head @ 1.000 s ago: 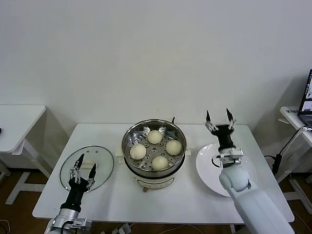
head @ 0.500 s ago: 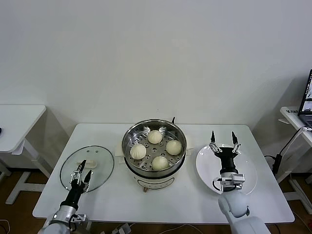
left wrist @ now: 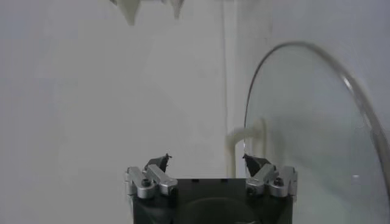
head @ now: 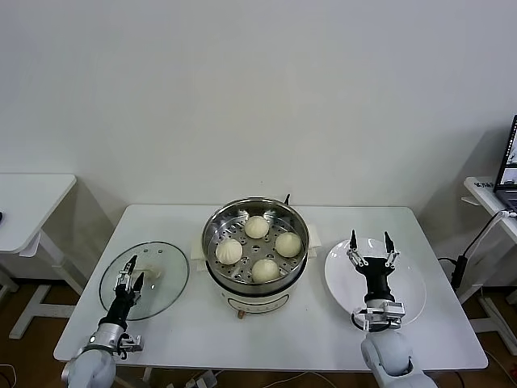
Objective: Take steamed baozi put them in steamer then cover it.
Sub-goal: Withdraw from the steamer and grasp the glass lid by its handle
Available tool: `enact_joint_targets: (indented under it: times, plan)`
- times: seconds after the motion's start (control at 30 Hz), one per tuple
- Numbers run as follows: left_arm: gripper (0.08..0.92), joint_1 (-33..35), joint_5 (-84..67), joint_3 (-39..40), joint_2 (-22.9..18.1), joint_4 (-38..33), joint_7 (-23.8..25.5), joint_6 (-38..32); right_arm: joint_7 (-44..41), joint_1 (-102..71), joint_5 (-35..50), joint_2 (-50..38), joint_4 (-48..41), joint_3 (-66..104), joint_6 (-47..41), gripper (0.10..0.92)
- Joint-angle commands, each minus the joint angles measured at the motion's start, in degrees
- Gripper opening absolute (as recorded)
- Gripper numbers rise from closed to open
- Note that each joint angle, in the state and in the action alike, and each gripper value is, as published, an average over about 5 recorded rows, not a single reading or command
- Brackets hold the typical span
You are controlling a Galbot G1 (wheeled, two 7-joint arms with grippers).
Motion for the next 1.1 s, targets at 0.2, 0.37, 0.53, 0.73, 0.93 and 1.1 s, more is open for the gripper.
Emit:
enact_joint_targets:
  times: [0.2,0.37,0.53,0.73,0.93,1.1]
  plan:
    - [0.823,-5.2,0.6,1.1,0.1,4.3,0.2,1.1,-0.7,-1.5,-1.3,1.3,-0.6,0.8,0.6,0.823]
    - [0.823,-5.8,-0.1,1.5,0.0,4.4,0.7,1.9,-0.7,-1.6,-1.4,1.5,-0.7,1.1,0.5,0.823]
    - [0.823,-6.6,-0.1,1.7,-0.2,5.2,1.2,2.0,-0.6,-1.6,-1.5,1.5,-0.4,1.2,0.4,0.823]
    - [0.787,-7.1,-0.3,1.9,-0.1,6.4,2.5,2.4,-0.5,-1.5,-1.5,1.7,0.8,1.2,0.2,0.823]
    - [0.626,-7.0,-0.7,2.0,-0.1,6.8,3.5,2.1,-0.4,-1.4,-1.6,1.9,1.3,1.2,0.1,0.823]
    - [0.487,-6.9,-1.6,2.1,-0.2,6.7,3.8,1.9,-0.4,-1.7,-1.8,1.9,1.9,1.1,0.2,0.823]
